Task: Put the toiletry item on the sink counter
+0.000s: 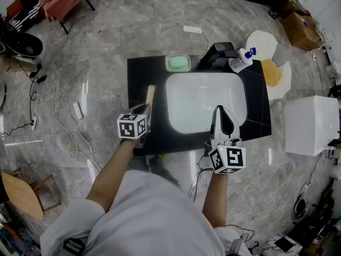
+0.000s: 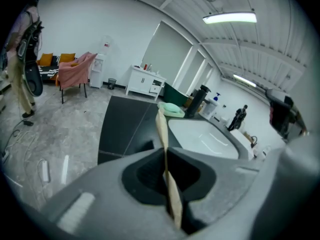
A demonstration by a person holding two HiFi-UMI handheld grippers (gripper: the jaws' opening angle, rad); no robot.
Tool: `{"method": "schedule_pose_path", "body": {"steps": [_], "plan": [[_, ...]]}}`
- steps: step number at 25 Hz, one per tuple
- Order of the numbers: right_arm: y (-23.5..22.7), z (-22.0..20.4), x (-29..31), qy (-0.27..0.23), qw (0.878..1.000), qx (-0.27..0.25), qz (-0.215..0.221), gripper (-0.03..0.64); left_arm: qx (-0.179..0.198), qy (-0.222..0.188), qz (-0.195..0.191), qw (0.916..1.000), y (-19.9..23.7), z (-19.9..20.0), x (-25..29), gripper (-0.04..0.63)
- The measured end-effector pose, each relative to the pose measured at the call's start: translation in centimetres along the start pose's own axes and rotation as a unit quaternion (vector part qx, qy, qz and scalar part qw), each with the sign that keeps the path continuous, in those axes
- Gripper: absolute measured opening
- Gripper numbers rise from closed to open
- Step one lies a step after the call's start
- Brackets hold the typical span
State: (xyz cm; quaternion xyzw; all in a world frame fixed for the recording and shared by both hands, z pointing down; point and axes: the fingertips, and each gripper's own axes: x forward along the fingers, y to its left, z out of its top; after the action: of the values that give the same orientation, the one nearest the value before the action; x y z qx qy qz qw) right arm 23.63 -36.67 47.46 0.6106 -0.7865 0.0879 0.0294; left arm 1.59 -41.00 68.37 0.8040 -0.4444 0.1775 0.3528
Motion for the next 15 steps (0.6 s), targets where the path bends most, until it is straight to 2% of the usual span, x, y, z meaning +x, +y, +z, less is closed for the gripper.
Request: {"method": "schedule_pose_path", "body": {"steps": [7, 15], "plan": [[-0.7, -0.8, -0.1, 0.009, 1.0, 0.002, -0.006, 0.003, 0.011, 0.021, 0.015, 0.9996, 0.5, -1.3, 1.2, 0.031], [-1.2, -0.9, -0.4, 0.008, 1.0, 0.002, -0.006, 0.003, 0.011, 0.027, 0.031, 0.9991, 1.3, -1.6, 1.2, 0.086]]}}
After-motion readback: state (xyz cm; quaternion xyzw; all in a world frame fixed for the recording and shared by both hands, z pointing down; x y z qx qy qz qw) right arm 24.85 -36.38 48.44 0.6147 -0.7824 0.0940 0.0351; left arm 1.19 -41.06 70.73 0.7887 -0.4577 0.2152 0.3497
